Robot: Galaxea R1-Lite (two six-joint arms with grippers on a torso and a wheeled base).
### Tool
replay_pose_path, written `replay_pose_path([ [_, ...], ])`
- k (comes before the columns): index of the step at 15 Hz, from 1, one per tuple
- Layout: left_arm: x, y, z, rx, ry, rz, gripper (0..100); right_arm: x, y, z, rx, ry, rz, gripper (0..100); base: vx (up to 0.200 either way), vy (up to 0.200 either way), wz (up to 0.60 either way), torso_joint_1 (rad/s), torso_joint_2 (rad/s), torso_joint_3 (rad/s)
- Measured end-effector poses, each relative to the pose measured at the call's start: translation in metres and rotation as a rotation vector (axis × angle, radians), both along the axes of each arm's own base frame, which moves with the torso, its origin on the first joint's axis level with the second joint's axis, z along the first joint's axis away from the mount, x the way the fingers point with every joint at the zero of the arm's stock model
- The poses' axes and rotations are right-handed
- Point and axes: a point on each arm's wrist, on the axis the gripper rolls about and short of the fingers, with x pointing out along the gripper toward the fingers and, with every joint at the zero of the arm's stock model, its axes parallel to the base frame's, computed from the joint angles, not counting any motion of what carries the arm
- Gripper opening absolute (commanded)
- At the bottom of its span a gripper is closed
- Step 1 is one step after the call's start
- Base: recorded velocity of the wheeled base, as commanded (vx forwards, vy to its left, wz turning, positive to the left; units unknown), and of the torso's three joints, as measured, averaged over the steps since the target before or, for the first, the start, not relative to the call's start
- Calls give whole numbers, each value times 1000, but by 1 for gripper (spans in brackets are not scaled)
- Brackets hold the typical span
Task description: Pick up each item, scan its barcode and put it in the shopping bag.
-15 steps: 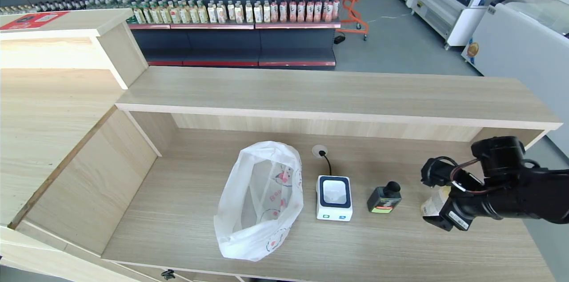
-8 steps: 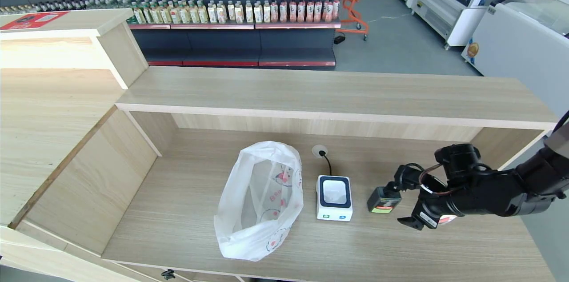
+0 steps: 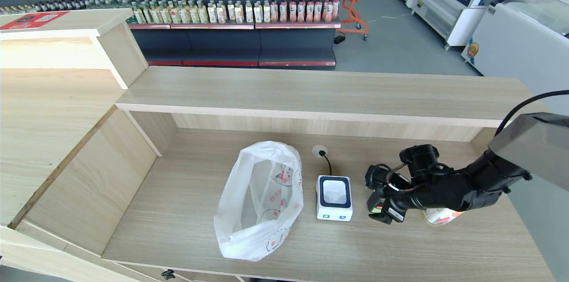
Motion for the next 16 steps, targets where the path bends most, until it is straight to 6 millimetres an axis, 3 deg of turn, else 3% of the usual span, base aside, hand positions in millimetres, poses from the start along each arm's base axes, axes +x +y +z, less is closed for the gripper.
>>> replay_pose_path([
  [1,0,0,0,0,0,0,100,1,1,-3,0,6,4,100,0,0,0,0,0,0],
  [2,0,0,0,0,0,0,100,1,2,-4,3,8,8,0,0,0,0,0,0,0],
  [7,0,0,0,0,0,0,100,0,2,-7,9,19,12,0,0,0,0,0,0,0],
  [11,0,0,0,0,0,0,100,-13,-3,0,7,31,4,0,0,0,0,0,0,0],
  [14,0,0,0,0,0,-1,100,-20,-5,22,46,-22,-29,0,0,0,0,0,0,0],
  [16,0,0,0,0,0,0,100,-34,-8,51,107,-99,-68,0,0,0,0,0,0,0],
])
